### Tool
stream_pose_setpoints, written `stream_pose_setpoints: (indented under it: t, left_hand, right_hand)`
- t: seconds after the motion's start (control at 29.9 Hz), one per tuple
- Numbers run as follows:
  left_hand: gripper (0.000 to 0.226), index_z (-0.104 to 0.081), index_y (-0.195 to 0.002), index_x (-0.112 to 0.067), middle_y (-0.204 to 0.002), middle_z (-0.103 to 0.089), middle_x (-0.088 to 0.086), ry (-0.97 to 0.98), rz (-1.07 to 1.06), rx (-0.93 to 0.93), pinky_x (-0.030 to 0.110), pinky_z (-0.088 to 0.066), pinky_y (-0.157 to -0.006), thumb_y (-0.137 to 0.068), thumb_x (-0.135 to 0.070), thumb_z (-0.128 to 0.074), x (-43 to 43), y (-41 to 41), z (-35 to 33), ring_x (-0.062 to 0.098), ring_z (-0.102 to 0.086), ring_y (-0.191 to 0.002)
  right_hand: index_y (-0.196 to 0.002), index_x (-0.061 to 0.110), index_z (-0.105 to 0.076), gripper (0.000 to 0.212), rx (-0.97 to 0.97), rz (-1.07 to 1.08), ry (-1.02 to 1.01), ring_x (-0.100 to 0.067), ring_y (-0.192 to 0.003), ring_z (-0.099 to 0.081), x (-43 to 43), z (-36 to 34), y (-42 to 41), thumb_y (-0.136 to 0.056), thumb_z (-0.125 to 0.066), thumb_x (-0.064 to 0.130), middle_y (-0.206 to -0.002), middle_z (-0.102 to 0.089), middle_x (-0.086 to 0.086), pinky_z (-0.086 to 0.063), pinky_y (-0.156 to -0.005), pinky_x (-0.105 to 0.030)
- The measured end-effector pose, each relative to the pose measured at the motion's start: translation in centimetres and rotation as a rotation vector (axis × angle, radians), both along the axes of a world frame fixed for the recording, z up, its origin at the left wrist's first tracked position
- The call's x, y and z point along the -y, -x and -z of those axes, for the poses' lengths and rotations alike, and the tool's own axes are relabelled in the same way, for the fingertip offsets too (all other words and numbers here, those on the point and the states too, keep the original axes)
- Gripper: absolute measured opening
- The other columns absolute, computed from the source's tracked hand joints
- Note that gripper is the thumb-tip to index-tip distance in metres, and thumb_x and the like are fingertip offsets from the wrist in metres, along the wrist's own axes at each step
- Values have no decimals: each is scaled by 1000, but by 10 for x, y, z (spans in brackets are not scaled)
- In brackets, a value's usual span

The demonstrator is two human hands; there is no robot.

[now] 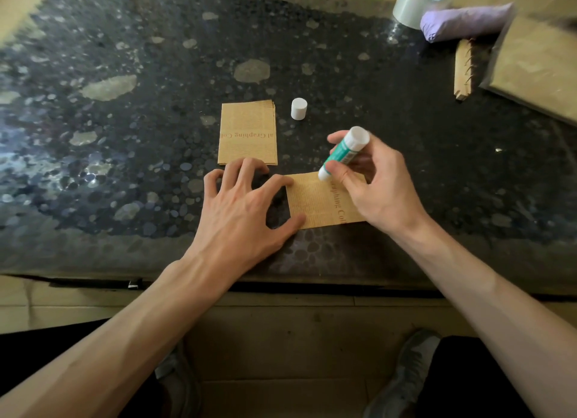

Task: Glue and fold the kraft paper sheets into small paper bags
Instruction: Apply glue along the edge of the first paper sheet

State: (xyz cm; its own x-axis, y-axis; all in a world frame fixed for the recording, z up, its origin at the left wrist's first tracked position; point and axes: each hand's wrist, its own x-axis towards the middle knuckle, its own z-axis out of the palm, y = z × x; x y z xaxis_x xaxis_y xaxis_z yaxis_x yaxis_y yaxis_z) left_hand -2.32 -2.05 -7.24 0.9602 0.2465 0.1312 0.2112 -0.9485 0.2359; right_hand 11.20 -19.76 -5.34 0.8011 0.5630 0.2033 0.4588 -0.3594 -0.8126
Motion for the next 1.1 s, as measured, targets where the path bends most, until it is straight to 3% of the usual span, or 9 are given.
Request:
stream_pose_setpoints:
  t: [0.17,0.3,0.43,0.53,0.63,0.77,0.84,0.97,1.1]
  left_hand:
    - [68,-52,-136,-41,-133,-44,-6,24,-13,6,41,-26,-108,-81,-80,-42,2,-1,3,19,-35,-134]
    - [69,-47,-139,-43,-135,-42,-6,40,-21,5,41,-26,-108,-82,-81,-41,2,-1,5,18,-34,-134]
    - [68,-45,-140,-43,-137,-39,-7,68,-26,-4,41,-25,-110,-83,-79,-48,2,-2,5,17,-31,-137]
    - [67,-46,-139,-43,-138,-38,-8,84,-27,-10,41,-25,-111,-82,-79,-49,1,-2,6,17,-30,-137]
    - [65,-47,-137,-43,-138,-38,-8,91,-24,-4,41,-25,-111,-82,-78,-51,1,-2,5,17,-30,-137]
    - [65,-46,-136,-43,-137,-38,-9,91,-24,0,41,-24,-111,-82,-79,-50,1,-1,5,16,-29,-137]
    - [65,-46,-136,-44,-137,-37,-9,93,-26,0,41,-24,-111,-82,-79,-50,1,-1,5,16,-29,-137]
    - [65,-46,-137,-44,-137,-38,-8,96,-24,-5,41,-24,-111,-82,-79,-51,1,-2,5,17,-30,-136]
    - [66,-45,-138,-44,-138,-38,-8,97,-25,-8,41,-24,-111,-82,-78,-50,1,-2,4,17,-30,-137]
  right_hand:
    - [-132,18,-62,46,32,-54,7,-5,-108,-69,-16,1,6,-90,-81,22,-113,-70,11,-58,-98,-30]
    - [-120,19,-63,32,46,-76,65,-3,-108,-69,-20,4,7,-93,-79,23,-111,-71,12,-57,-97,-30]
    - [-124,18,-62,28,48,-123,119,-12,-113,-69,-19,3,5,-98,-72,18,-116,-73,6,-58,-99,-41]
    - [-126,19,-60,30,68,-123,157,-13,-115,-68,-17,3,6,-98,-71,20,-118,-72,6,-58,-99,-41]
    - [-120,19,-61,29,109,-92,151,-8,-109,-69,-15,3,7,-96,-74,27,-113,-72,8,-58,-95,-31]
    - [-116,19,-62,32,143,-40,170,9,-96,-64,-12,1,7,-94,-77,35,-105,-65,18,-49,-84,-6]
    - [-115,19,-62,31,144,-32,165,13,-95,-62,-10,0,8,-93,-78,35,-103,-64,19,-47,-82,-3]
    - [-117,17,-63,28,134,-65,163,-5,-102,-68,-7,-1,9,-94,-77,27,-108,-72,9,-56,-88,-18]
    - [-118,17,-62,26,137,-79,161,-9,-103,-69,-5,0,10,-96,-75,19,-108,-73,7,-58,-89,-28]
